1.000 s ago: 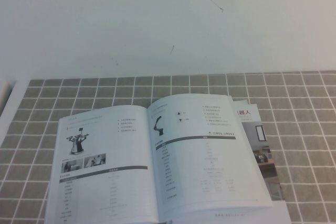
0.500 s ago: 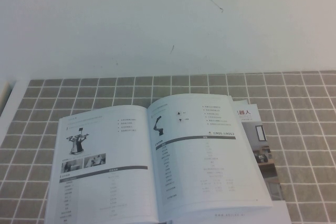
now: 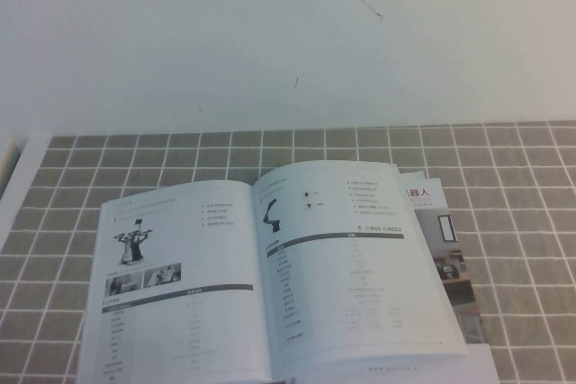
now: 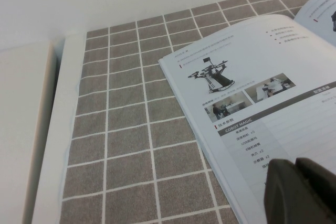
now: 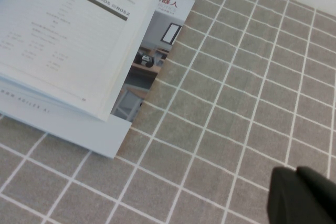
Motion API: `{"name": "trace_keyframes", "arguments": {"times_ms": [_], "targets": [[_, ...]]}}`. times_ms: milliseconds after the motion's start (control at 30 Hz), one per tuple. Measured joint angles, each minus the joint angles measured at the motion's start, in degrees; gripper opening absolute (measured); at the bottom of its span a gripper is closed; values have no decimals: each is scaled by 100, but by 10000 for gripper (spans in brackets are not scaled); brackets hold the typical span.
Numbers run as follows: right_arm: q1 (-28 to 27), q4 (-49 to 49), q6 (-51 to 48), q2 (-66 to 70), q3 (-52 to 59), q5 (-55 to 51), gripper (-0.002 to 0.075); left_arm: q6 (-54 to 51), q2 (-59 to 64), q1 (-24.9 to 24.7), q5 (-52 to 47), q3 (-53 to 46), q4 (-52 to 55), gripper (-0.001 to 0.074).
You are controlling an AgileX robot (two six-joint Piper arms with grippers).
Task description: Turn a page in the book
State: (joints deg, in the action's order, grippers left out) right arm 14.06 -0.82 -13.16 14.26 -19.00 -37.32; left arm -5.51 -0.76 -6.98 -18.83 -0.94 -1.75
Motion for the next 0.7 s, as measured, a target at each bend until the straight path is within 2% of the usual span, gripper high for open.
{"name": "trace_keyframes", "arguments": {"times_ms": [433,700], "targets": [[0,0,0,-35,0,0,-1,0,0,0,0,0,0,-4],[-72,-20,-82,-873,95,106,-1,0,0,0,0,0,12,-4]]}}
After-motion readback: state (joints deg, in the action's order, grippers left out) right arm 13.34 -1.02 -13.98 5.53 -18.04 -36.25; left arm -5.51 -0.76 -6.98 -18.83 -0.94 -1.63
